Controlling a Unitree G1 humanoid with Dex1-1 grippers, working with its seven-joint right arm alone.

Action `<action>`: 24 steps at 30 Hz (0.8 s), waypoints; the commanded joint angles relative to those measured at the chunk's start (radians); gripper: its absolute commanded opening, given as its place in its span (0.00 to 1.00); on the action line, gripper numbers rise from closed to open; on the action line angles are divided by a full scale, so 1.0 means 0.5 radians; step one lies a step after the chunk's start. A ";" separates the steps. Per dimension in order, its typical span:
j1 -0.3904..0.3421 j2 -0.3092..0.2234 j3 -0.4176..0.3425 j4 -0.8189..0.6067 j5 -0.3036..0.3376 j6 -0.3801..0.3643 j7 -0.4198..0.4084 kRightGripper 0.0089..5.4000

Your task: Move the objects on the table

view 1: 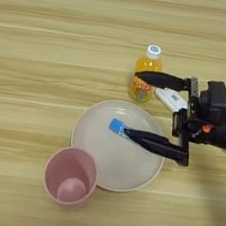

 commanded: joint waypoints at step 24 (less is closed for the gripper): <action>0.093 -0.190 0.355 0.201 -0.629 -0.395 0.404 1.00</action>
